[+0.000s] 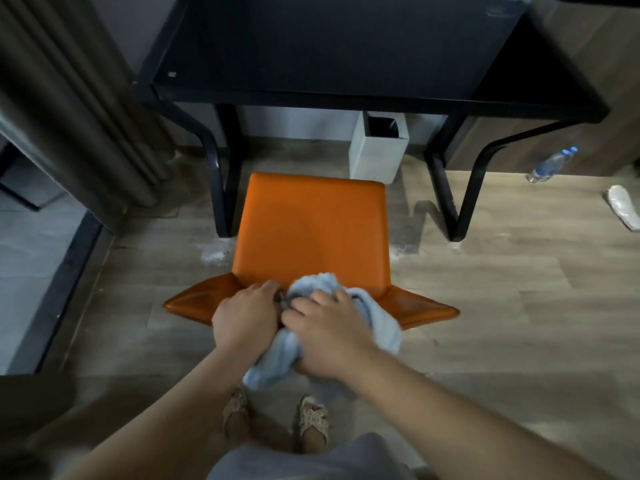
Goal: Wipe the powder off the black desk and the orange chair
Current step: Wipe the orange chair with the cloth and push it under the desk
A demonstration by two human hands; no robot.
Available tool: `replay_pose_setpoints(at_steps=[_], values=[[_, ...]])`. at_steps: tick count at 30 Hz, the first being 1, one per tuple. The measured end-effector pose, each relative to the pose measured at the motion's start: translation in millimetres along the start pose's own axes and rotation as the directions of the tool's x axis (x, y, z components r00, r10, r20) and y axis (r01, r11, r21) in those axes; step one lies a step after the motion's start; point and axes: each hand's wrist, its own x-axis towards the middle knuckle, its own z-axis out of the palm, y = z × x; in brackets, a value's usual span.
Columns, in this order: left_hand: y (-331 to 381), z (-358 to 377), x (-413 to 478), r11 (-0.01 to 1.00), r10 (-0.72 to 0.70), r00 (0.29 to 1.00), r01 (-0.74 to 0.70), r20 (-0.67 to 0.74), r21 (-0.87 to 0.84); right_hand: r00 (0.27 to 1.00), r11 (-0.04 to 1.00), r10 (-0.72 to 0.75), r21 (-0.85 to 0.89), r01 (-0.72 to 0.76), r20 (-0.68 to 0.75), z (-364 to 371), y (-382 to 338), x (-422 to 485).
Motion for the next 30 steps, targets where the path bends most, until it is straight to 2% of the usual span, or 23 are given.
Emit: replay_pose_setpoints(at_steps=[3, 7, 9, 13, 15, 17, 19, 22, 24, 26, 28, 30], values=[[1, 1, 0, 1.0, 0.015, 1.0, -0.014, -0.017, 0.015, 0.999, 0.999, 0.013, 0.039, -0.012, -0.033, 1, 12, -6], [4, 1, -3, 1.0, 0.017, 0.998, -0.016, -0.058, 0.011, 0.993, 0.997, 0.083, -0.004, -0.083, 0.084, -19, 86, -53], [5, 1, -3, 0.999, 0.019, 0.998, -0.017, -0.055, 0.029, 0.99, 0.995, 0.099, -0.031, -0.097, 0.104, -26, 101, -63], [4, 2, -2, 0.998, 0.009, 1.0, -0.009, 0.003, 0.065, 0.993, 0.996, -0.058, -0.066, 0.065, 0.102, -8, 43, -23], [4, 2, 0, 0.996, 0.011, 0.999, -0.014, 0.032, 0.087, 0.996, 0.997, -0.076, -0.006, 0.076, 0.039, 3, 11, -5], [2, 2, 2, 0.995, 0.029, 0.998, -0.034, 0.05, 0.093, 0.997, 0.996, -0.074, 0.056, 0.076, -0.029, -1, 19, -8], [-1, 2, 2, 0.995, 0.063, 0.993, -0.071, 0.103, 0.074, 0.999, 0.996, -0.035, 0.086, 0.035, 0.003, -11, 54, -32], [-3, -1, 10, 0.989, 0.123, 0.961, -0.14, 0.246, 0.053, 0.98, 0.973, 0.176, 0.134, -0.187, 0.092, -38, 121, -73], [-2, -3, 15, 0.984, 0.15, 0.926, -0.172, 0.346, 0.034, 0.949, 0.952, 0.26, 0.118, -0.283, 0.179, -48, 134, -75], [1, -3, 20, 0.979, 0.176, 0.88, -0.203, 0.441, 0.015, 0.956, 0.972, 0.206, 0.071, -0.225, 0.21, -40, 108, -49], [5, -2, 24, 0.967, 0.199, 0.827, -0.254, 0.526, 0.034, 0.979, 0.991, 0.057, 0.105, -0.078, 0.194, -21, 68, -20], [5, -2, 29, 0.952, 0.228, 0.781, -0.305, 0.581, 0.035, 0.978, 0.98, 0.038, 0.182, -0.076, 0.203, -19, 51, -10]])
